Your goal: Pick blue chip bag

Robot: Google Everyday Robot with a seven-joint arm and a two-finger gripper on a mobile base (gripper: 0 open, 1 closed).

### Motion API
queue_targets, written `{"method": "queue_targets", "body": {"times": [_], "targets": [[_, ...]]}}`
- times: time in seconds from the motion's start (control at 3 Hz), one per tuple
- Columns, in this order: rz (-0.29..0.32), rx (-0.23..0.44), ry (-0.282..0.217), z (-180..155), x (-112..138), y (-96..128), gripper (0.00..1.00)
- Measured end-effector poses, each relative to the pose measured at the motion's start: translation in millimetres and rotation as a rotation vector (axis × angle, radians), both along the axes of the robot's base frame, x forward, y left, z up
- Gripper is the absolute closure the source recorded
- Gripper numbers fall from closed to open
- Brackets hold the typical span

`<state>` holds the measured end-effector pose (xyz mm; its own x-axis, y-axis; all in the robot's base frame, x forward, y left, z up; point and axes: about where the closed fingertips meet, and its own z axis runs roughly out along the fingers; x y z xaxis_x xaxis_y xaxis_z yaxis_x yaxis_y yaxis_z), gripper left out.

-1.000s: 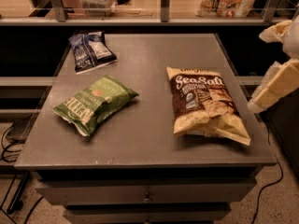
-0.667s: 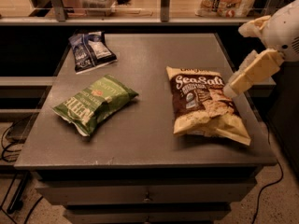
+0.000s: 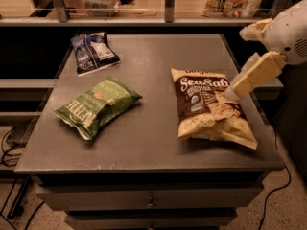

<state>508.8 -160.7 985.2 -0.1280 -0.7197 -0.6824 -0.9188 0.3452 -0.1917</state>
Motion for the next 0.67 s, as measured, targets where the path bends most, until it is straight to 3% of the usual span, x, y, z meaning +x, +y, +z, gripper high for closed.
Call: {"method": "queue_targets", "body": {"times": [0.67], "targets": [[0.203, 0.132, 0.053, -18.4, 27.8, 96.1, 0.00]]}}
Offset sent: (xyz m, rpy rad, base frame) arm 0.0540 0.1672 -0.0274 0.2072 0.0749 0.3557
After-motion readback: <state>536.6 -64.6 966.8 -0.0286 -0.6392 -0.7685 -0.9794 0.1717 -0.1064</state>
